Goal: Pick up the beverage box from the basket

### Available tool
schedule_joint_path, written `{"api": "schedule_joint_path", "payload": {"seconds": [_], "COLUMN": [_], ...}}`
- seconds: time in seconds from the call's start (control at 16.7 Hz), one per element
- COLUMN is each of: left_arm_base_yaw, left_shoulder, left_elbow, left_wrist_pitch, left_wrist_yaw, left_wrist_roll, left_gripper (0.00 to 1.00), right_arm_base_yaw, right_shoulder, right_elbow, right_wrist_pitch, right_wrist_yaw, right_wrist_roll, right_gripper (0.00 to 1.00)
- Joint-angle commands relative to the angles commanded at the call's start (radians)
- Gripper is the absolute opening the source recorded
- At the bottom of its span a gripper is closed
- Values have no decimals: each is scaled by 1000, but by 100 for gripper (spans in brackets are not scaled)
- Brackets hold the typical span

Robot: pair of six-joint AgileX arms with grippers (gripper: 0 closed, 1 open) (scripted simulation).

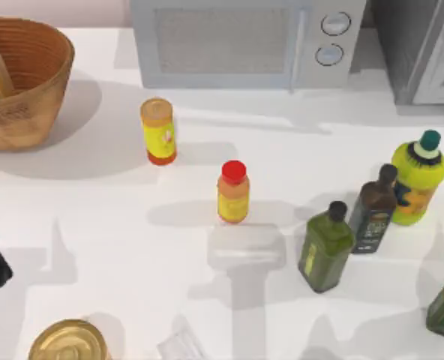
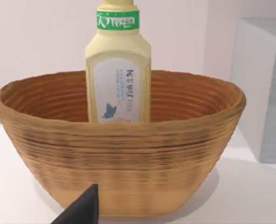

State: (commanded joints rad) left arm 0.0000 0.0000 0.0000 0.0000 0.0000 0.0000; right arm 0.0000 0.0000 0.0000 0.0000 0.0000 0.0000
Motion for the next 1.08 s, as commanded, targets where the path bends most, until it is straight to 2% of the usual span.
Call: {"api": "schedule_joint_path", "payload": {"seconds": [0.24, 0.48, 0.72, 1.08], "left_arm_base_yaw": [2, 15, 38, 86], "left_shoulder": [31, 221, 560, 1195], "left_elbow": [12, 83, 198, 407], "left_wrist_pitch": [25, 163, 384, 777], "left_wrist_yaw": [5, 34, 77, 142], "left_wrist_roll": [0, 3, 8, 15], "left_gripper": [100, 100, 100, 100], "right_arm_base_yaw": [0, 0, 0, 0], "right_shoulder": [0, 0, 0, 0], "right_elbow": [0, 0, 0, 0], "right_wrist_pitch": [0, 0, 0, 0], "right_wrist_yaw": [0, 0, 0, 0], "right_wrist_roll": [0, 0, 0, 0], "right_gripper": [100, 100, 100, 100]}}
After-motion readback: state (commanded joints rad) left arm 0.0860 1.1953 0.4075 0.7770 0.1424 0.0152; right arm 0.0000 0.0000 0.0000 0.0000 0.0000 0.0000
